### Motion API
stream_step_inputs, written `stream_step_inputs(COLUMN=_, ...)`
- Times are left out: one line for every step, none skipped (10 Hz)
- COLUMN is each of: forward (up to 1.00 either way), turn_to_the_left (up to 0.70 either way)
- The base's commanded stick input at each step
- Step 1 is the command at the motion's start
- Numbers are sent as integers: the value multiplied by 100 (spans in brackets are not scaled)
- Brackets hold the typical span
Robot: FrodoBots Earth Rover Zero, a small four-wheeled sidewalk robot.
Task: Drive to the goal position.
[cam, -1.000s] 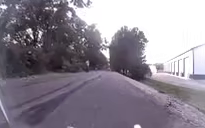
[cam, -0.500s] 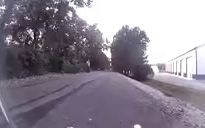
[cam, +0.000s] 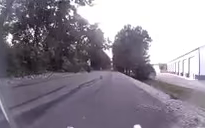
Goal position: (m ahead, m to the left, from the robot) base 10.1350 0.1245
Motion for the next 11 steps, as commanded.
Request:
stream_step_inputs(forward=70, turn_to_the_left=0)
stream_step_inputs(forward=70, turn_to_the_left=0)
stream_step_inputs(forward=70, turn_to_the_left=0)
stream_step_inputs(forward=70, turn_to_the_left=0)
stream_step_inputs(forward=70, turn_to_the_left=0)
stream_step_inputs(forward=70, turn_to_the_left=0)
stream_step_inputs(forward=70, turn_to_the_left=0)
stream_step_inputs(forward=70, turn_to_the_left=0)
stream_step_inputs(forward=70, turn_to_the_left=0)
stream_step_inputs(forward=70, turn_to_the_left=0)
stream_step_inputs(forward=70, turn_to_the_left=0)
